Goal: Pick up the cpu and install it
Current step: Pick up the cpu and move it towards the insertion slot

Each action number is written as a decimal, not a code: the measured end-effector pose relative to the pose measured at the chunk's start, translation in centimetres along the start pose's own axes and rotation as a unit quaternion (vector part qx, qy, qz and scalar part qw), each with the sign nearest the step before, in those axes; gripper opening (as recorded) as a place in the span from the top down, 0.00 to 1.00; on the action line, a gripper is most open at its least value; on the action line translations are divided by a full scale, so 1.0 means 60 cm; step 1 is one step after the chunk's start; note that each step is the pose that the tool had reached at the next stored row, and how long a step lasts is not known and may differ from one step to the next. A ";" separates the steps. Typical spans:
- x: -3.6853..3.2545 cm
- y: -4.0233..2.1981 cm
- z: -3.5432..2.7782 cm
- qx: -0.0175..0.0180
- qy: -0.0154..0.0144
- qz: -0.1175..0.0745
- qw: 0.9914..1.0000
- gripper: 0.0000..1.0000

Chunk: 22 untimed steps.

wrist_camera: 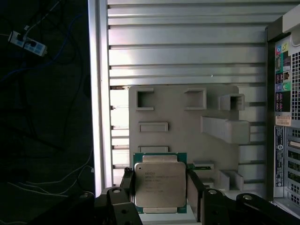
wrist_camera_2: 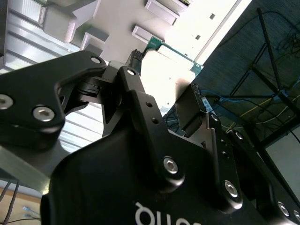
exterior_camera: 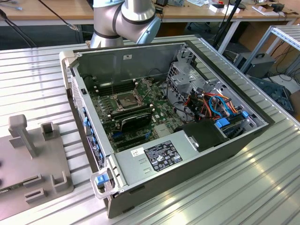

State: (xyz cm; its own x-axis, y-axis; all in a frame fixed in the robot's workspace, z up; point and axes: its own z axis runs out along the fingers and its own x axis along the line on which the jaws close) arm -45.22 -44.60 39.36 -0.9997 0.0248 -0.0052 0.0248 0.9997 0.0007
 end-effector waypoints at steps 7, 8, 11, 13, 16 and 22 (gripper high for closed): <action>0.000 0.000 -0.004 0.000 0.000 0.000 1.000 0.46; 0.000 0.000 -0.004 0.000 0.000 0.000 1.000 0.46; 0.000 0.000 -0.004 0.000 0.000 0.000 1.000 0.46; -0.002 0.000 -0.004 0.000 0.000 0.000 1.000 0.46; -0.005 0.000 -0.004 0.000 0.000 0.000 1.000 0.46; -0.017 0.000 -0.003 0.000 0.000 0.000 1.000 0.46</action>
State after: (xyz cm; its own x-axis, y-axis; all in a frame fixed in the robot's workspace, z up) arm -44.19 -44.60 39.57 -0.9997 0.0248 -0.0054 0.0248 0.9997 0.0008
